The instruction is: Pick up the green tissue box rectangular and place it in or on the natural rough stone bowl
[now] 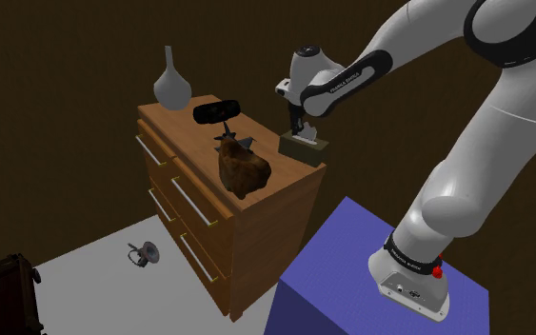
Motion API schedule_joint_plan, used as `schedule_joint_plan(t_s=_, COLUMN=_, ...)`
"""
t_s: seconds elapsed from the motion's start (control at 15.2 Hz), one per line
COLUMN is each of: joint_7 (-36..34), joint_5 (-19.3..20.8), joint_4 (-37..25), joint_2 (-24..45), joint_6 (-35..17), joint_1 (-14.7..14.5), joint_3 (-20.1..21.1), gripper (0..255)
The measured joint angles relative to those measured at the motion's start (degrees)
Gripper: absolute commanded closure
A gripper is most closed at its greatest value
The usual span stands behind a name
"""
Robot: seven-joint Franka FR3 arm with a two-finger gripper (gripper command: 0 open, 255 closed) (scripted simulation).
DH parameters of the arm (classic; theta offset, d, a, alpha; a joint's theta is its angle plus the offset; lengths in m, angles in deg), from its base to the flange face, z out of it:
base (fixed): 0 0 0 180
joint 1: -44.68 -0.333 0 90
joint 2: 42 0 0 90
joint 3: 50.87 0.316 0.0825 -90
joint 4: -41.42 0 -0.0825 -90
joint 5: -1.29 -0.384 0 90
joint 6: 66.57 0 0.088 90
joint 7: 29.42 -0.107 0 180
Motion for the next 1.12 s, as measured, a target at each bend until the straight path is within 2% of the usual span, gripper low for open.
schedule_joint_plan(t_s=0.33, joint_7=1.01, joint_5=-0.70, joint_4=-0.34, joint_2=-1.05, joint_6=1.52, joint_1=-0.04, joint_3=0.03, gripper=255)
schedule_joint_plan(t_s=1.12, joint_7=5.06, joint_5=-3.77, joint_4=-4.08, joint_2=-6.26, joint_6=10.23, joint_1=-0.80, joint_3=0.70, gripper=255)
